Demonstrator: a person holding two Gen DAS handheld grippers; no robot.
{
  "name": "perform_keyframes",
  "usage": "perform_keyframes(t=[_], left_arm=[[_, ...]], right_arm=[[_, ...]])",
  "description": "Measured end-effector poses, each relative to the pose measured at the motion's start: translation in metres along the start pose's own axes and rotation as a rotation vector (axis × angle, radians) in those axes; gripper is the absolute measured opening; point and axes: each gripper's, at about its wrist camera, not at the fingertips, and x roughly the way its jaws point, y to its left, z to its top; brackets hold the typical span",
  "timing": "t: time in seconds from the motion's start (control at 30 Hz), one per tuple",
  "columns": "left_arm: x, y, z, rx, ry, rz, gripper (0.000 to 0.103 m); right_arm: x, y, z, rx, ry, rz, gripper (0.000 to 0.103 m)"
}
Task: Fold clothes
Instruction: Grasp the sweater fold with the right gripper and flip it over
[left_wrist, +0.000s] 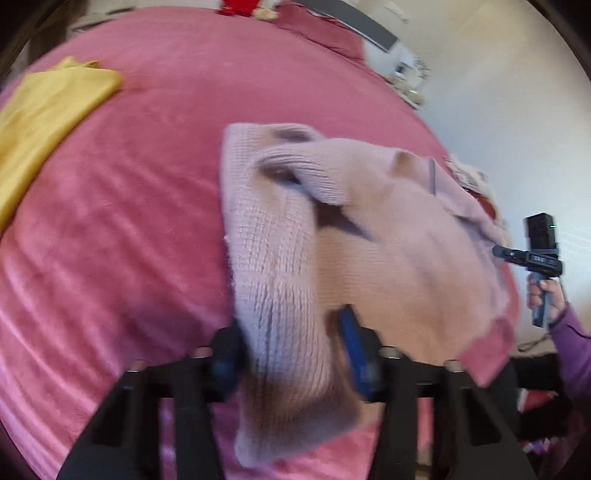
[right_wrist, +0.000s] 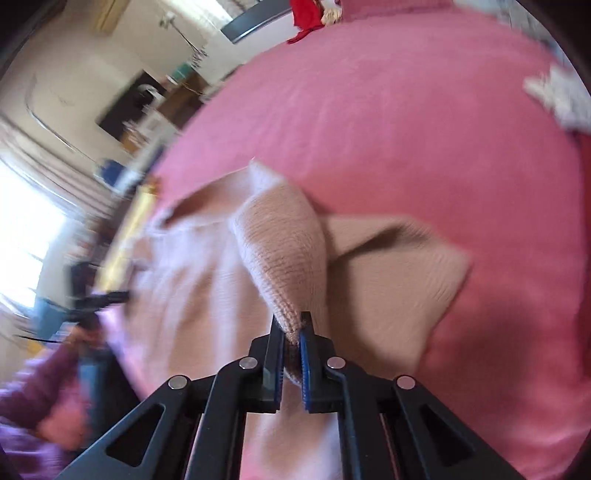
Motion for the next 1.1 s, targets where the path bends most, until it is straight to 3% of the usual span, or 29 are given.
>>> perform_keyframes(t=[0.07,0.13,0.2,0.3,0.4,0.47,0.5,0.57,0.63,0.77,0.83,0.93,1.03,1.1], left_arm=[[-0.016,0.004,0.001,0.002,-0.023,-0.053,0.043],[-0.029,0.011,0.001,-0.005,-0.047,-0.058,0.043],[-0.035,0.022,0.001,-0.023,-0.058,-0.030,0.043],[-0.022,0.037,-0.002,-0.074,-0.013,0.037,0.043],[-0.006,0.036,-0.013,-0.080,0.040,0.059,0.043],[-0.004,0.023,-0.022,-0.045,0.047,0.048,0.043],[-0.004,0.017,-0.025,-0.025,0.049,0.039,0.043],[-0.011,0.002,-0.029,0.029,0.037,0.029,0.043],[-0.015,-0.011,-0.027,0.068,0.022,0.001,0.052],[-0.003,-0.020,-0.010,0.081,0.069,-0.039,0.062],[0.015,-0.025,0.003,0.093,0.142,-0.022,0.064],[0.023,-0.030,0.017,0.113,0.253,-0.015,0.064],[0.007,-0.032,0.030,0.172,0.322,-0.026,0.064],[-0.007,-0.021,0.035,0.213,0.341,0.040,0.064]], right_arm=[[-0.022,0.003,-0.017,0.073,-0.042,0.214,0.006],[-0.045,0.010,-0.033,0.084,-0.115,0.289,0.006],[-0.061,0.008,-0.047,0.096,-0.168,0.282,0.006],[-0.058,-0.021,-0.058,0.194,-0.201,0.185,0.006],[-0.037,-0.069,-0.071,0.342,-0.133,-0.071,0.010],[-0.028,-0.078,-0.078,0.380,-0.091,-0.201,0.023],[-0.028,-0.077,-0.081,0.388,-0.097,-0.223,0.023],[-0.050,-0.052,-0.085,0.320,-0.218,-0.265,0.024],[-0.073,-0.026,-0.090,0.243,-0.349,-0.308,0.025],[-0.043,0.030,-0.084,0.024,-0.219,-0.127,0.025],[-0.004,0.034,-0.076,0.024,-0.040,-0.110,0.025],[0.047,0.034,-0.066,-0.005,0.147,-0.108,0.027],[0.067,0.036,-0.049,-0.044,0.231,-0.105,0.027],[0.070,0.035,-0.035,-0.066,0.255,-0.102,0.026]])
